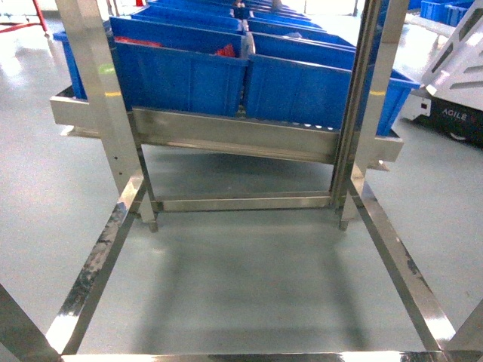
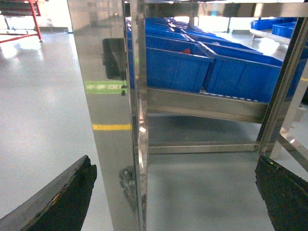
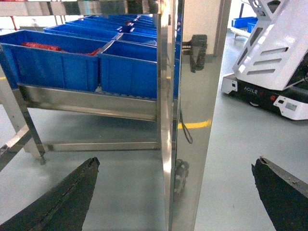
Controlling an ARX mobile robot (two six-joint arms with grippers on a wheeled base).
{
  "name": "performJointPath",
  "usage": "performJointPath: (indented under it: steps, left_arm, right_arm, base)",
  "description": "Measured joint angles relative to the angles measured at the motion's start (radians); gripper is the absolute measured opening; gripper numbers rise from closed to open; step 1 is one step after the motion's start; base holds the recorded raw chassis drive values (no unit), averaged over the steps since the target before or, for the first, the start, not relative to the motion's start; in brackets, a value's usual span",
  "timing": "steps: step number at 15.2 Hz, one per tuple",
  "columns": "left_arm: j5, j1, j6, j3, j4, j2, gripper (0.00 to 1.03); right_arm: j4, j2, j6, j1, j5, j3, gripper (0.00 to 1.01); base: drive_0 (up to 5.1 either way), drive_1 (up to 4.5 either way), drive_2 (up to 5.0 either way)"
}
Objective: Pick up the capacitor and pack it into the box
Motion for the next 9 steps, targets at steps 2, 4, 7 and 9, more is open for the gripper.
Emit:
performJointPath:
  steps: [2,4,7,9]
  left_arm:
    - [0.0,0.0,0.0,0.0,0.0,0.0,0.98]
    - [0.0,0.0,0.0,0.0,0.0,0.0,0.98]
    - [0.0,0.0,0.0,0.0,0.0,0.0,0.98]
    - [0.0,0.0,0.0,0.0,0.0,0.0,0.98]
  right_arm:
    - [0.0,0.0,0.0,0.0,0.0,0.0,0.98]
    - [0.0,0.0,0.0,0.0,0.0,0.0,0.98]
    - [0.0,0.0,0.0,0.0,0.0,0.0,0.98]
    - [0.0,0.0,0.0,0.0,0.0,0.0,0.98]
  base:
    - [0.0,0.0,0.0]
    - [0.0,0.0,0.0]
    - [0.0,0.0,0.0]
    - [0.0,0.0,0.0]
